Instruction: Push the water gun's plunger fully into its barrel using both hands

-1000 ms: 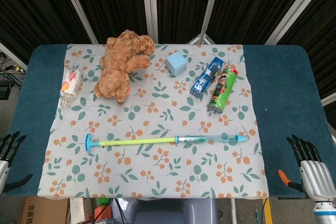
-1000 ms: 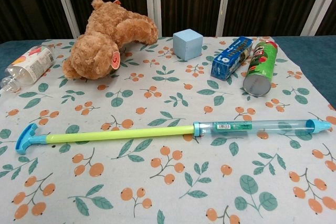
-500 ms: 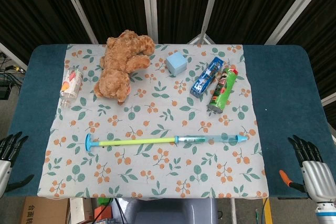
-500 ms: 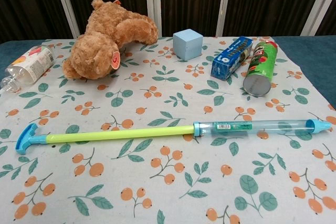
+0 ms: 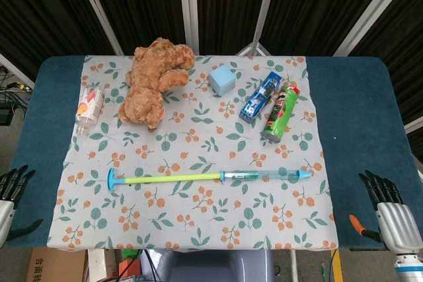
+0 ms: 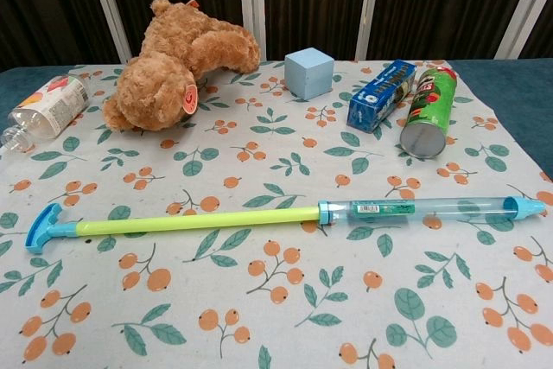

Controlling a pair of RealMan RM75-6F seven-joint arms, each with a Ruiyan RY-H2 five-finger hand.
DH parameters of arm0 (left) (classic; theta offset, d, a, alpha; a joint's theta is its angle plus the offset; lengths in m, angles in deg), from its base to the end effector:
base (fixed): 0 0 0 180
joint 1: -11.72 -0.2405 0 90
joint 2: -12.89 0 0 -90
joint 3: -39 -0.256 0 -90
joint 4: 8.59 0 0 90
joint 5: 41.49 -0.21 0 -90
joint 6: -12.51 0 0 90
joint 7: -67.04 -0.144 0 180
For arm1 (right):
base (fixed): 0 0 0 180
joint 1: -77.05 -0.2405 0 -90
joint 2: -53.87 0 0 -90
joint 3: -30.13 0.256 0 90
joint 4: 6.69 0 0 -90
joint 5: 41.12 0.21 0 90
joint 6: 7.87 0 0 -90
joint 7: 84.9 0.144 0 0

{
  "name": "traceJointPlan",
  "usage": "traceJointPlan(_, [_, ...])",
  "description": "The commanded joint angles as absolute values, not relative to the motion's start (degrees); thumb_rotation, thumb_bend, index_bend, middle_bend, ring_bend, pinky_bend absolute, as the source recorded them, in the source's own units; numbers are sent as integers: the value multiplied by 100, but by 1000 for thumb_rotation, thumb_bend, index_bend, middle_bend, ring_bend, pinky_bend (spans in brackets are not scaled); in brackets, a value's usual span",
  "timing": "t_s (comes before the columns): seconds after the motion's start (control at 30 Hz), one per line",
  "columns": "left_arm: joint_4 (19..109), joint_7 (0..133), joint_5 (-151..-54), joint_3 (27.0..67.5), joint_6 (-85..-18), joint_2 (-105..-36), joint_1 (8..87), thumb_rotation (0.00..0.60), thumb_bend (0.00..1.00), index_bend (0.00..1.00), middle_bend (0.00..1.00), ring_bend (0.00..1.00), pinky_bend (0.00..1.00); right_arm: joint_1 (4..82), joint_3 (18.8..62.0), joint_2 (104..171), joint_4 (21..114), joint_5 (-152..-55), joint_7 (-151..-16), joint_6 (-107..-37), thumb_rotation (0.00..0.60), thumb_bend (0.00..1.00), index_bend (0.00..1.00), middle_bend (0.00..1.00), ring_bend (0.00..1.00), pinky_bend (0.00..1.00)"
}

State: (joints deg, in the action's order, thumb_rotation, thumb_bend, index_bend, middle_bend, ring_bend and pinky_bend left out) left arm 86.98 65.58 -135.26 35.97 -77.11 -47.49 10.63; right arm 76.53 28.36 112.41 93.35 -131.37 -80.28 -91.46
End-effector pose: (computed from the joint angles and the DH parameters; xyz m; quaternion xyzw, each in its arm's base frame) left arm -0.3059 0.1266 0.1642 -0.6230 -0.3889 -0.3664 0.5713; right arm -0.3014 -0.1389 0.1597 0.5946 -0.4607 0.3802 0.5382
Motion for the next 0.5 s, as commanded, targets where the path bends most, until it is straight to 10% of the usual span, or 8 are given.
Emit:
traceJointPlan(0.03, [8807, 6441, -13432, 3673, -7552, -4738, 1176, 600, 124, 124, 26, 17, 141, 7648, 2826, 11252, 9339, -13168, -8075, -9148, 600, 326, 0, 0, 0, 0])
traceJointPlan(0.5, [9999, 4355, -11507, 4561, -5883, -5157, 2434, 600, 242, 377, 184, 110, 262, 7601, 2821, 11281, 9399, -13155, -8115, -9067, 600, 327, 0, 0, 0, 0])
